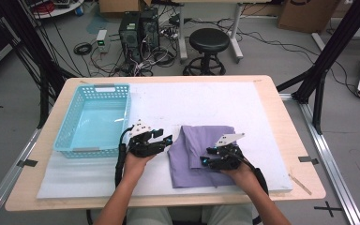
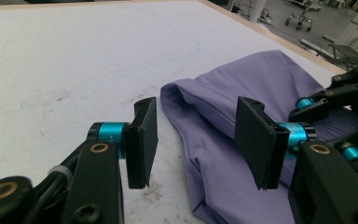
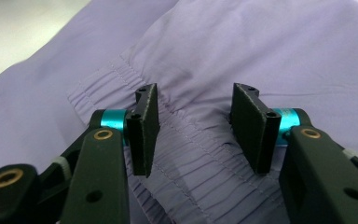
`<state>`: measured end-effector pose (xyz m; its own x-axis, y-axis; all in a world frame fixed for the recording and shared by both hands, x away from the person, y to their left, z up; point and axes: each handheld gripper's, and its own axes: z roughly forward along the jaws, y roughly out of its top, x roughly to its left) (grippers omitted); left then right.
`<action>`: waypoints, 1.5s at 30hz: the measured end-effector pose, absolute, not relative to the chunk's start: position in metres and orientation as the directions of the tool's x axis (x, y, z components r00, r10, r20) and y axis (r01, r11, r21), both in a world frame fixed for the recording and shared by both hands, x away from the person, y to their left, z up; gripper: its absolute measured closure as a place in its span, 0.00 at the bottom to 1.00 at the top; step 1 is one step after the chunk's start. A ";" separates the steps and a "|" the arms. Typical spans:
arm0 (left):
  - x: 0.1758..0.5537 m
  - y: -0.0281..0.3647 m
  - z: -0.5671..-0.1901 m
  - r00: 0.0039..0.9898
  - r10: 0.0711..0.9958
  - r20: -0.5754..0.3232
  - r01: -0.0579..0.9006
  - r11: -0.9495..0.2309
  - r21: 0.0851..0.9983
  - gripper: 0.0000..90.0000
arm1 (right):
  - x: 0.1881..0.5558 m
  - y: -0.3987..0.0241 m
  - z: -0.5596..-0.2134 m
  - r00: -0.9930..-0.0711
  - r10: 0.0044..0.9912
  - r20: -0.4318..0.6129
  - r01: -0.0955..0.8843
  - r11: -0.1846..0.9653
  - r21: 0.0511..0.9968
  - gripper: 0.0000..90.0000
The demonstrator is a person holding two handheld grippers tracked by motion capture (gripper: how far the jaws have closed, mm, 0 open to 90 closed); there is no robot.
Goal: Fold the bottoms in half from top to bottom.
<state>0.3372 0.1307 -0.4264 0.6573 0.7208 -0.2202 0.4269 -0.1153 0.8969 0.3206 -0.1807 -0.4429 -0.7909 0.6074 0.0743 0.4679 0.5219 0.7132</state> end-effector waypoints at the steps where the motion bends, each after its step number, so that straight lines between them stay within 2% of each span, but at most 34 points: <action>1: 0.336 0.131 -0.426 0.659 0.718 -0.225 0.429 -0.113 0.896 0.53 | 0.316 -0.181 -0.443 -0.800 0.597 0.066 0.456 0.533 0.713 0.59; 8: 0.332 0.128 -0.423 0.662 0.715 -0.223 0.426 -0.114 0.897 0.53 | 0.290 -0.189 -0.443 -0.822 0.565 0.070 0.435 0.544 0.717 0.59; 17: 0.332 0.124 -0.424 0.668 0.706 -0.234 0.434 -0.114 0.894 0.54 | 0.274 -0.196 -0.442 -0.831 0.550 0.083 0.434 0.548 0.716 0.59; 20: 0.333 0.119 -0.425 0.678 0.696 -0.236 0.435 -0.121 0.892 0.55 | 0.273 -0.201 -0.435 -0.824 0.554 0.121 0.440 0.490 0.752 0.59; 23: 0.336 0.113 -0.427 0.688 0.688 -0.230 0.429 -0.130 0.894 0.59 | 0.276 -0.215 -0.424 -0.795 0.590 0.144 0.435 0.388 0.813 0.60; 25: 0.339 0.108 -0.427 0.692 0.686 -0.224 0.424 -0.136 0.895 0.61 | 0.280 -0.229 -0.417 -0.748 0.650 0.137 0.440 0.329 0.836 0.64; 31: 0.355 0.090 -0.427 0.698 0.683 -0.214 0.434 -0.166 0.886 0.68 | 0.293 -0.261 -0.412 -0.618 0.775 0.128 0.475 0.239 0.847 0.75; 37: 0.371 0.067 -0.431 0.701 0.690 -0.182 0.457 -0.238 0.857 0.67 | 0.314 -0.277 -0.413 -0.496 0.861 0.113 0.513 0.186 0.838 0.83; 41: 0.379 0.060 -0.441 0.684 0.705 -0.188 0.497 -0.261 0.828 0.69 | 0.331 -0.275 -0.416 -0.477 0.873 0.103 0.536 0.197 0.821 0.86; 45: 0.383 0.058 -0.449 0.665 0.726 -0.175 0.530 -0.293 0.796 0.72 | 0.349 -0.263 -0.420 -0.502 0.861 0.082 0.560 0.251 0.790 0.87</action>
<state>0.3835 0.0583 -0.4489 0.6653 0.7257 -0.1752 0.5295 -0.2933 0.7960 0.3489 -0.2635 -0.4199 -0.5024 0.8607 0.0824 0.5599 0.2513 0.7895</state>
